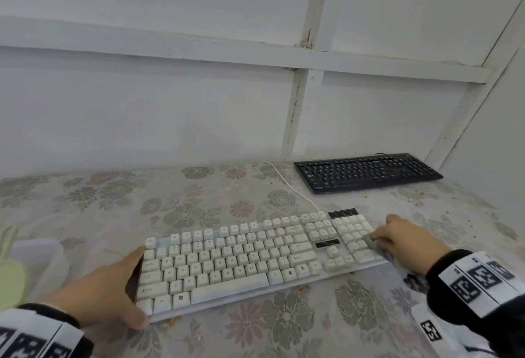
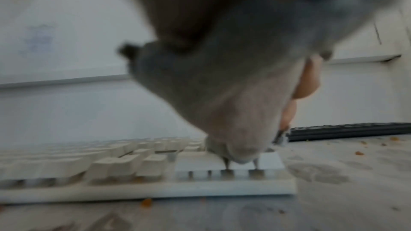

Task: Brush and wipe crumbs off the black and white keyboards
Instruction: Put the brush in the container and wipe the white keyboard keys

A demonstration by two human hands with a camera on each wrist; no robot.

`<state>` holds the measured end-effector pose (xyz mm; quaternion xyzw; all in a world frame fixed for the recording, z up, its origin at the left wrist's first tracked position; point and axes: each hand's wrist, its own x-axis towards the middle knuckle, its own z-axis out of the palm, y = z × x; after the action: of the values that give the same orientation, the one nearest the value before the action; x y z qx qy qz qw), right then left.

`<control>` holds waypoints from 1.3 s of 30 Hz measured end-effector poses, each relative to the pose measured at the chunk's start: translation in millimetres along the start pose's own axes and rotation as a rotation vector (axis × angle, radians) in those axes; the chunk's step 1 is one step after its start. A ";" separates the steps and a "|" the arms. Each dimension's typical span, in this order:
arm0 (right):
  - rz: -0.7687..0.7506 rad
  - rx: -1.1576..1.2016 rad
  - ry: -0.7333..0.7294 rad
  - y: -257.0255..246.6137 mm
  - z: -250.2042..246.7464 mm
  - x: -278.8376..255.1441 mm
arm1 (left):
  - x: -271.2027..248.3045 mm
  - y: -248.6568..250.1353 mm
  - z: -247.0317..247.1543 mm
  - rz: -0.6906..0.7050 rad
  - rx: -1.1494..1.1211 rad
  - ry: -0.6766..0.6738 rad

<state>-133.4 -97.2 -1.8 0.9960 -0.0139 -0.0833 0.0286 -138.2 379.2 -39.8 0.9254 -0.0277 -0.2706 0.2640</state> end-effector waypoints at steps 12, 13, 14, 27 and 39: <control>-0.165 0.162 0.031 -22.7 -12.5 -4.4 | -1.9 6.0 -0.8 -0.057 0.040 -0.012; -0.190 0.150 0.022 -27.3 -7.1 -5.4 | -1.8 5.8 -0.9 -0.054 0.034 -0.011; -0.200 0.137 0.023 -29.0 -2.4 -5.9 | -2.2 5.9 -0.7 -0.050 0.027 -0.008; -0.037 -0.001 0.036 1.7 1.4 5.2 | -7.1 12.2 -0.6 -0.060 0.038 -0.019; -0.284 0.268 0.107 -98.5 -21.3 -17.6 | -7.3 12.0 -0.4 -0.038 0.044 -0.015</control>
<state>-145.0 2.8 16.3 0.9859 0.1175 -0.0307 -0.1155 -143.2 370.5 -29.9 0.9294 -0.0179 -0.2816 0.2380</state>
